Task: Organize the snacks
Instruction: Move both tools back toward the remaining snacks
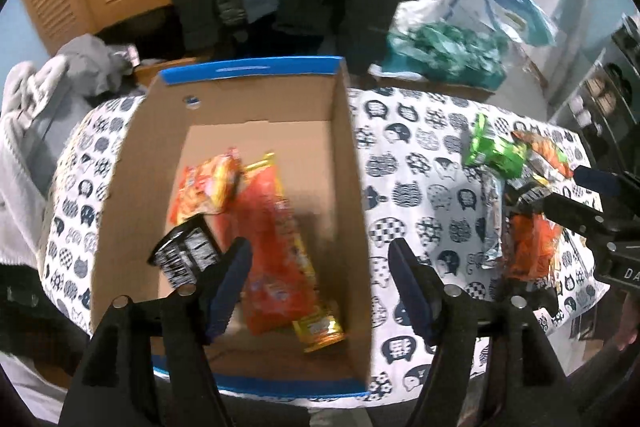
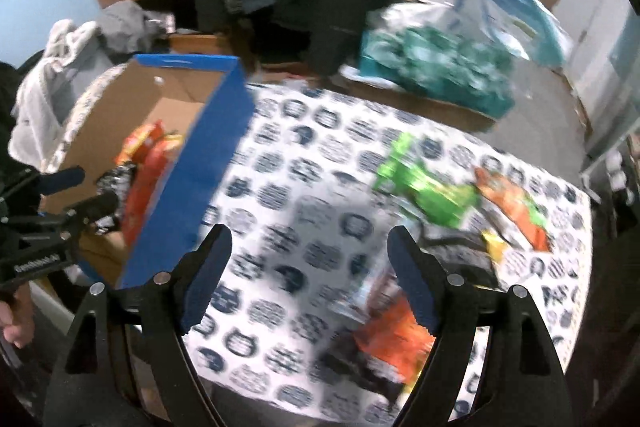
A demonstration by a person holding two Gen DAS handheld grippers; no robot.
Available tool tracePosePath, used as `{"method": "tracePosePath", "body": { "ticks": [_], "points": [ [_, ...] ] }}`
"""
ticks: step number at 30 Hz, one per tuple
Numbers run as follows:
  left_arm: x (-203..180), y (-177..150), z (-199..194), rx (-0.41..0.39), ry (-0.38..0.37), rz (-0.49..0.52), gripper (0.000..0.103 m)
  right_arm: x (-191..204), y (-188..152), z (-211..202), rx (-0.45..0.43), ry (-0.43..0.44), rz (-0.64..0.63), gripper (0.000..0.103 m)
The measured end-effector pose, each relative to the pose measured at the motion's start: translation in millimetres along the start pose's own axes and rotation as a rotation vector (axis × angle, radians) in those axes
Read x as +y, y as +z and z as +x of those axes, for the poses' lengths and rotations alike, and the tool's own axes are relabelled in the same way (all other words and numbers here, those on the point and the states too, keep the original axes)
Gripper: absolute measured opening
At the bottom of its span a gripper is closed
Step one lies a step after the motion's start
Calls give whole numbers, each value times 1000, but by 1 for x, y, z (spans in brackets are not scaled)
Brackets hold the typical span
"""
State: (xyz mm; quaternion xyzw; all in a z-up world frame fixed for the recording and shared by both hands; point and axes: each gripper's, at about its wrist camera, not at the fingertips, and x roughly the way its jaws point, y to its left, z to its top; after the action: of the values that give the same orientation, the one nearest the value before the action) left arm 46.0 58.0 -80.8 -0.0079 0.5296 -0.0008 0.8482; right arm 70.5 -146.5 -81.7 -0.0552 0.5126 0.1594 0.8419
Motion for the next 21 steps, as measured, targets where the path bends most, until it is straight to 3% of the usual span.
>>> {"method": "tracePosePath", "body": {
  "ticks": [8,21],
  "points": [
    [-53,5,16,43,-75,63,73,-47,-33,12,65,-63,81,80],
    [-102,-9,63,120,-46,172,73,-86,-73,64,186,-136,241,80]
  ]
}}
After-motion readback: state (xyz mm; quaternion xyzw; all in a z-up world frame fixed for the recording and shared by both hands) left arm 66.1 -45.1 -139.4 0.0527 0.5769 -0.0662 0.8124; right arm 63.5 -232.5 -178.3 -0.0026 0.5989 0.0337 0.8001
